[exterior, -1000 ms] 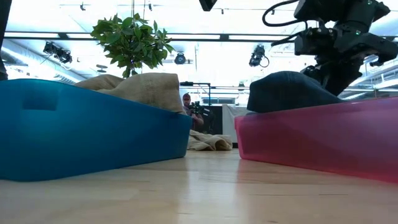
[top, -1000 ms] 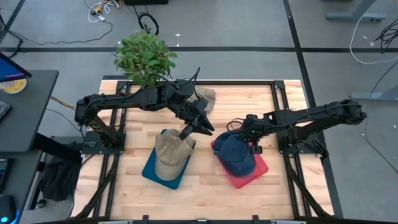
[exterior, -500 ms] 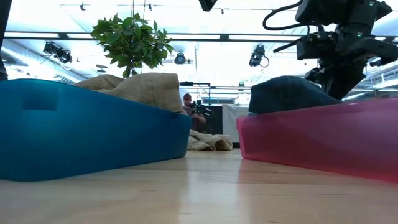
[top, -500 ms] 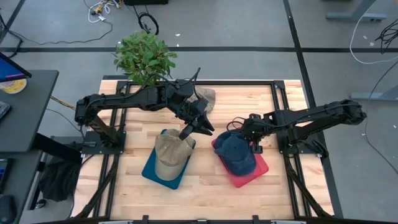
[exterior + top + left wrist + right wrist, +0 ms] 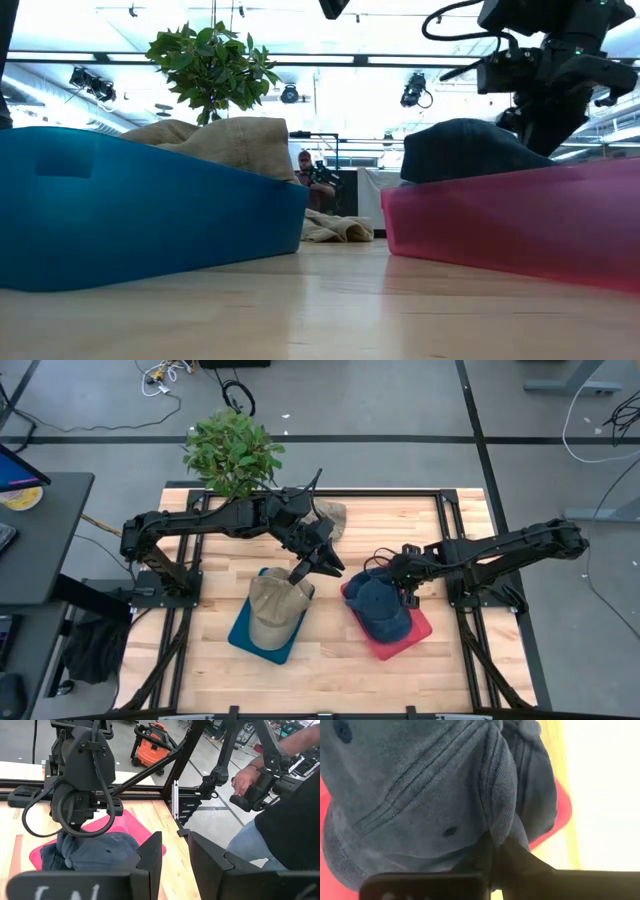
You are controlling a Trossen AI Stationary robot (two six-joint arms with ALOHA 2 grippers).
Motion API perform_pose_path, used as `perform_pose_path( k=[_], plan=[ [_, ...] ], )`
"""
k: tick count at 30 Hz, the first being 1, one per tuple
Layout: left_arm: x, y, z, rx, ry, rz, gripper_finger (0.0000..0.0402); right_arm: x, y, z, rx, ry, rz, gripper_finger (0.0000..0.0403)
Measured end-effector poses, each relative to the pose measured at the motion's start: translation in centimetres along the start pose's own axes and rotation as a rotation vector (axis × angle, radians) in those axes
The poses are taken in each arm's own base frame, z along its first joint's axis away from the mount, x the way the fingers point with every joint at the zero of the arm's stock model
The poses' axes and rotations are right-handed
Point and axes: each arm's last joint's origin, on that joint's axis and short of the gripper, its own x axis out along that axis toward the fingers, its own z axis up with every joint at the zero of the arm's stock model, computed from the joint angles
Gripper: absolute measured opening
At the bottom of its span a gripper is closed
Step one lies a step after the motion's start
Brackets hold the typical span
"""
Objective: Pick & Place hat
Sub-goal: Put the blue cap into the red bin, then put the brown cap into the blue bin
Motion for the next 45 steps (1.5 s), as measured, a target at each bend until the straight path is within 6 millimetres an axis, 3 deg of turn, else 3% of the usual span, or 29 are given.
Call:
perform_pose_path(
  k=[7,15,20,27,31,39,45],
  plan=[
    [0.0,0.0,0.0,-0.004,-0.001,0.005,0.0099,-1.1,0.1,-0.4,0.052,0.106,0.067,0.0095],
    [0.0,0.0,0.0,-0.001,0.0,0.006,0.0099,-3.4,0.1,1.0,0.068,0.073,0.053,0.0215],
    [0.0,0.0,-0.2,-0.009,0.013,0.007,0.0099,-6.0,0.1,2.0,0.072,0.054,0.057,0.0249],
    [0.0,0.1,-1.0,-0.101,0.089,0.019,0.0099,-10.4,0.0,3.3,0.16,0.014,0.098,0.0239],
    [0.1,0.0,-1.0,-0.114,0.092,0.015,0.0099,-11.9,0.1,4.2,0.247,-0.064,0.143,0.0219],
    [0.6,-1.0,-1.7,-0.145,0.148,0.017,0.0099,-11.7,0.4,5.7,0.505,-0.198,0.209,0.0143],
    [1.5,-2.7,-2.7,-0.123,0.224,0.161,0.009,-11.7,0.4,6.3,0.635,-0.241,0.225,0.0095]
  ],
)
